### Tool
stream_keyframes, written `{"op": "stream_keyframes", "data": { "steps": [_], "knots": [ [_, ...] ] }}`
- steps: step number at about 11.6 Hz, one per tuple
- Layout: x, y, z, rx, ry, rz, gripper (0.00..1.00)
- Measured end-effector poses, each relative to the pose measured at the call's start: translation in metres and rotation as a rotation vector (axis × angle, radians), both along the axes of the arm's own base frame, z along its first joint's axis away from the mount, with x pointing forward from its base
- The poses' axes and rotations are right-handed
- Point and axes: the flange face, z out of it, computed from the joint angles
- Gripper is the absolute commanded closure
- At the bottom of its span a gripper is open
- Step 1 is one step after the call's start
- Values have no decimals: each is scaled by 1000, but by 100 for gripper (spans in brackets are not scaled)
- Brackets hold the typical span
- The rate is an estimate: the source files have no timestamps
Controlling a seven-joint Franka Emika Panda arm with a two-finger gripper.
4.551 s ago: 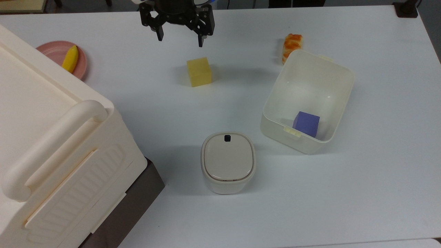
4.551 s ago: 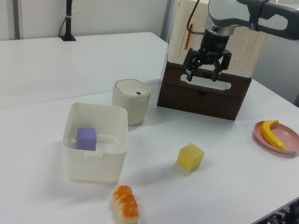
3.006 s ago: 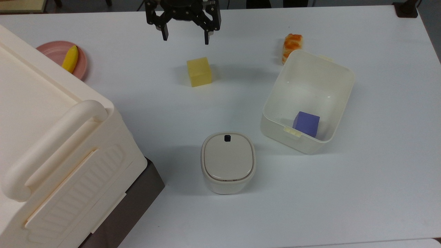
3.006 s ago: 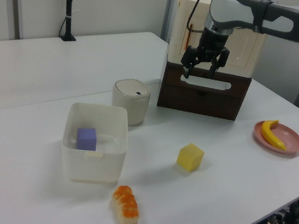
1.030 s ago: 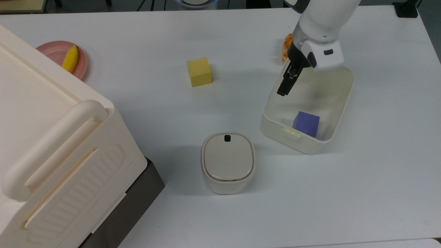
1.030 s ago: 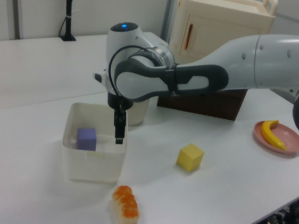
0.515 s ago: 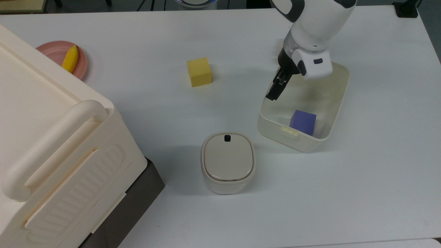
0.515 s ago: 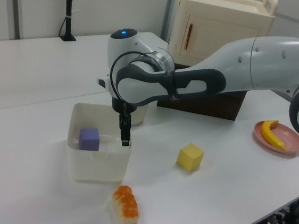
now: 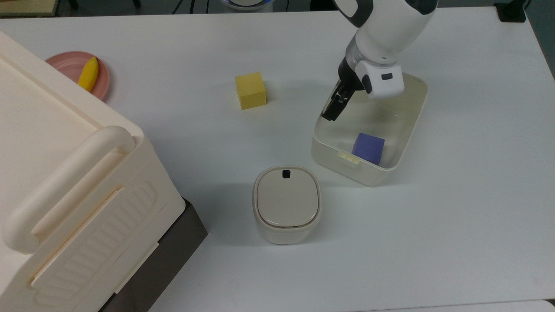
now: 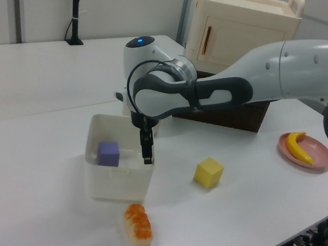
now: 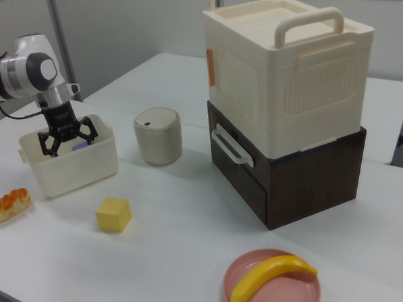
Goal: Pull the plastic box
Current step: 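Hook the box rim and drag the box toward the canister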
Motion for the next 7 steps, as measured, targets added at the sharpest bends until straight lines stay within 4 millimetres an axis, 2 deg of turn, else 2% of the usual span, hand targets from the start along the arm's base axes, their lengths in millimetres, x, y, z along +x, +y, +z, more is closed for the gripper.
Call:
{"op": "stream_keyframes", "data": {
  "steps": [7],
  "knots": [
    [5,-39,22,-24,-2,-64,0]
  ]
}}
